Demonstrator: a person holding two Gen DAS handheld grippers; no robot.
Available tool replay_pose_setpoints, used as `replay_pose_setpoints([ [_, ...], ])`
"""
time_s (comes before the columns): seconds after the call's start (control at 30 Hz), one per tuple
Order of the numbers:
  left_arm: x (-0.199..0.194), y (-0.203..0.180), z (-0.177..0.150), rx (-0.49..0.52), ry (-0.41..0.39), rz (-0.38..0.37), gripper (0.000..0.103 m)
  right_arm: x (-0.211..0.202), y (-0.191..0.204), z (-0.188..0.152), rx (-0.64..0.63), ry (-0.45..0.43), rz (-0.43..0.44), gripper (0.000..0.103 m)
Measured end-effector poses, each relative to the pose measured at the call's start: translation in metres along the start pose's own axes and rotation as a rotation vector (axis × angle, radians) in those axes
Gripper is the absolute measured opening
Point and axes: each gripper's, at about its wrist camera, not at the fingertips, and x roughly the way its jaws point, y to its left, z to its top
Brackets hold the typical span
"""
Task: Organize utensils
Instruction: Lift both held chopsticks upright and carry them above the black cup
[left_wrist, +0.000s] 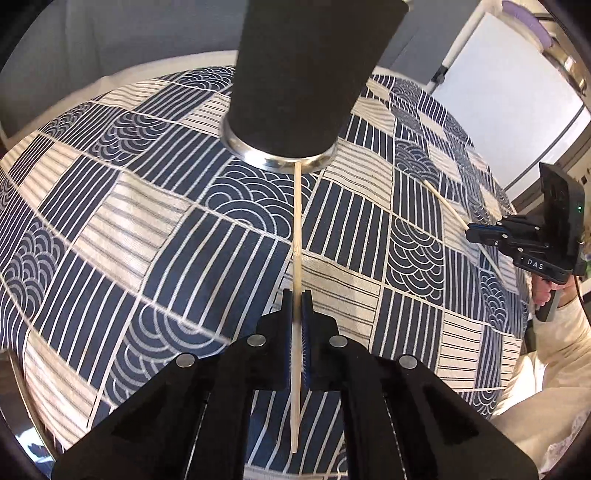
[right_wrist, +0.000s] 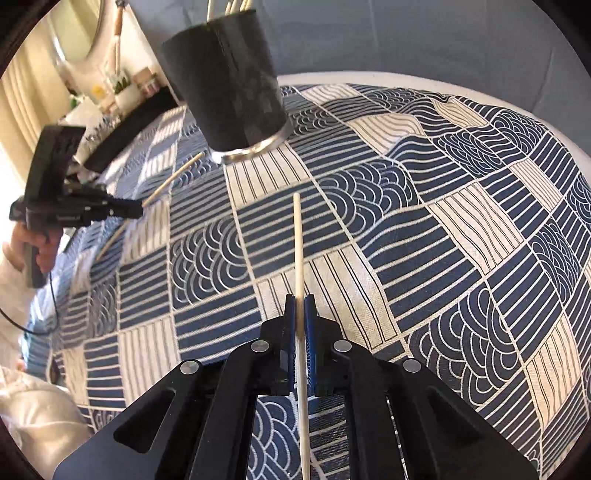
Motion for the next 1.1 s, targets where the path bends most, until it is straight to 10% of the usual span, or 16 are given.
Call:
replay_pose_setpoints([
  [0.67,-0.087,-0.010,0.011,0.127,-0.378,0.035,0.005,-0.059,0.044,0.054,-0.041,-0.330,0.035,0.005],
  [1.1,-0.106,-0.028,0.054,0.217,-0.464,0.030,0.005,-0.096,0.069,0.106,-0.013,-0.486,0.109,0.005],
])
